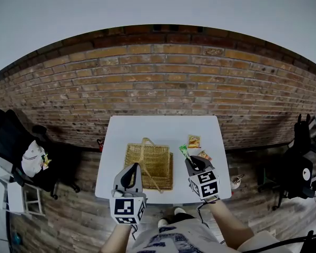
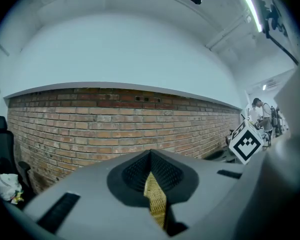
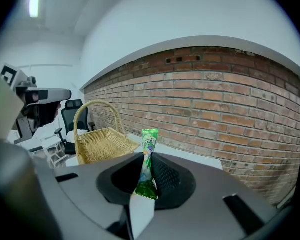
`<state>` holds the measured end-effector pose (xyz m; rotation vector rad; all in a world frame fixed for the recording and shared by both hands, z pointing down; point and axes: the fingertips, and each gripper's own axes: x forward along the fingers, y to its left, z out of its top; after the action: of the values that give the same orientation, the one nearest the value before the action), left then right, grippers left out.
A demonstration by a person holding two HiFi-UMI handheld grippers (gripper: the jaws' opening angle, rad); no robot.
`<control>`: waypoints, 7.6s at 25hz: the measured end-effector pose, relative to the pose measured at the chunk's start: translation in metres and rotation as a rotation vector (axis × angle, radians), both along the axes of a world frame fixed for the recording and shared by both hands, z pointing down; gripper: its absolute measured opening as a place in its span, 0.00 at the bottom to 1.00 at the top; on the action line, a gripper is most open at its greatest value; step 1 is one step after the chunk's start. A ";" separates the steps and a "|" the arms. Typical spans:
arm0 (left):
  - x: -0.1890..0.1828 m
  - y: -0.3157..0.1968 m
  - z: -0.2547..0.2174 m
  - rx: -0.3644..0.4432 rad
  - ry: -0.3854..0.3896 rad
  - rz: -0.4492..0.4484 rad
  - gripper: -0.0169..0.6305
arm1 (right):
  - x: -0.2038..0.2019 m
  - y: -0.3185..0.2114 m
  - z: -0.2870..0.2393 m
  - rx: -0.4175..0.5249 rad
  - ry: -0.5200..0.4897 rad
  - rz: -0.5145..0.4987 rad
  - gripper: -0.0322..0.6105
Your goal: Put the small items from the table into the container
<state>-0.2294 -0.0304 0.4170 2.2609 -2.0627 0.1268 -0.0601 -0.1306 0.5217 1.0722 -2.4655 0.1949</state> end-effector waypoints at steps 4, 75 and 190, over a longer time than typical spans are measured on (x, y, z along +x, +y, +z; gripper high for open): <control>-0.012 0.010 0.001 -0.001 0.004 -0.026 0.10 | -0.019 0.007 -0.006 0.012 -0.006 -0.035 0.15; -0.108 -0.001 0.032 -0.040 0.139 -0.245 0.10 | -0.198 0.005 0.041 -0.121 0.325 -0.615 0.15; 0.102 -0.056 0.000 -0.025 0.066 0.086 0.10 | 0.069 -0.024 -0.063 0.077 -0.126 -0.015 0.08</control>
<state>-0.1270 -0.0860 0.4168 2.3073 -1.9217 0.0818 0.0085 -0.1550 0.4591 1.1040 -2.6116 0.1696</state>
